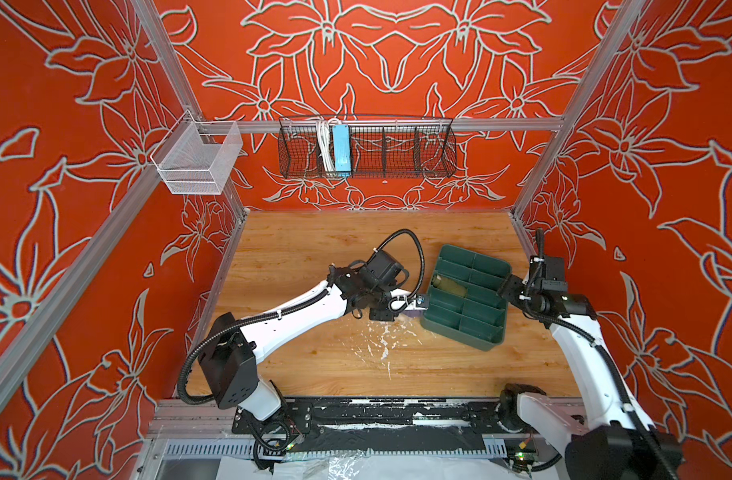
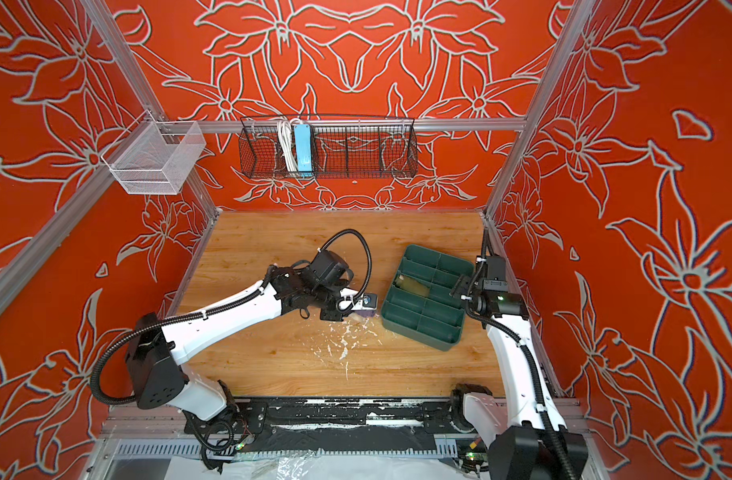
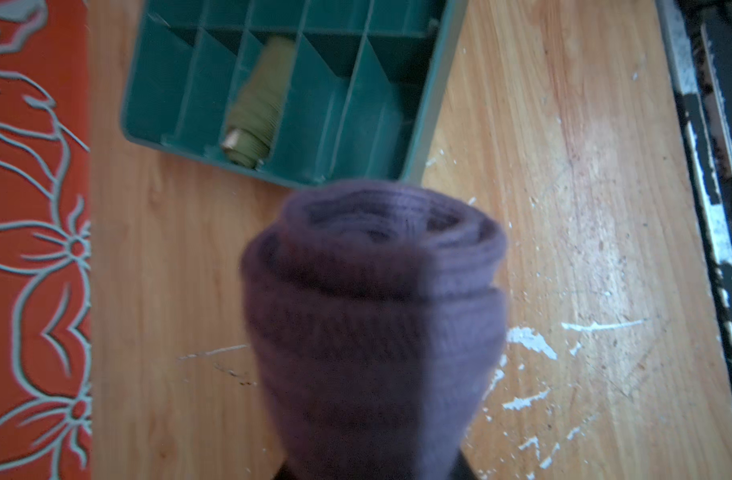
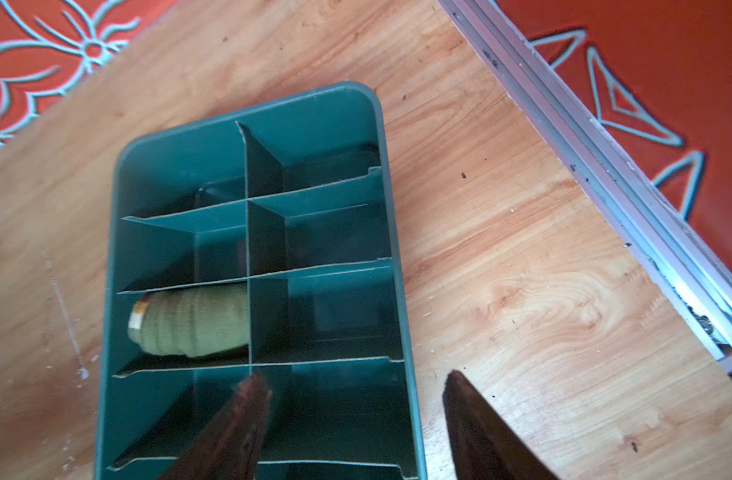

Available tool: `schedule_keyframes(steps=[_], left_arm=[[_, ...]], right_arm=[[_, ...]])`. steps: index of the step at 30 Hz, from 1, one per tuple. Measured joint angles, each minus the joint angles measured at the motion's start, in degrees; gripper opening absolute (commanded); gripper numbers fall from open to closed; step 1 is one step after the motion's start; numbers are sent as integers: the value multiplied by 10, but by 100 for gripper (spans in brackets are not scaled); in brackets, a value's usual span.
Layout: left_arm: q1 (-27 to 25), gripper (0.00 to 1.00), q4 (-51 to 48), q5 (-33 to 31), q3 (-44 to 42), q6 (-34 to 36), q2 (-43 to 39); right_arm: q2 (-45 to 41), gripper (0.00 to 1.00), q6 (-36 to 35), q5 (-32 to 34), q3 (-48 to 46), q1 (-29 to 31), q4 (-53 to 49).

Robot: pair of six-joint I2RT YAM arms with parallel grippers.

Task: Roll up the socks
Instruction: 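Carry the rolled sock over the green tray while the right gripper grips the tray edge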

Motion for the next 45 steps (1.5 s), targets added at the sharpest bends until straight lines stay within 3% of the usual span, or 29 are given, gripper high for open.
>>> schedule_keyframes(steps=[12, 18, 31, 37, 41, 45], left_arm=[[0, 0, 31, 22, 80, 43, 78], [0, 0, 37, 50, 85, 45, 101], [-4, 0, 63, 87, 99, 39, 104], [-11, 0, 78, 74, 99, 35, 104], [-19, 0, 88, 29, 99, 38, 106], [-26, 0, 91, -19, 96, 48, 110]], right_arm=[[49, 62, -9, -5, -40, -15, 42], [71, 52, -19, -4, -59, -16, 59], [126, 16, -42, -16, -69, -18, 99], [131, 0, -49, -53, -70, -17, 118], [134, 0, -54, -61, -70, -1, 125], [136, 0, -58, -53, -70, 55, 131]])
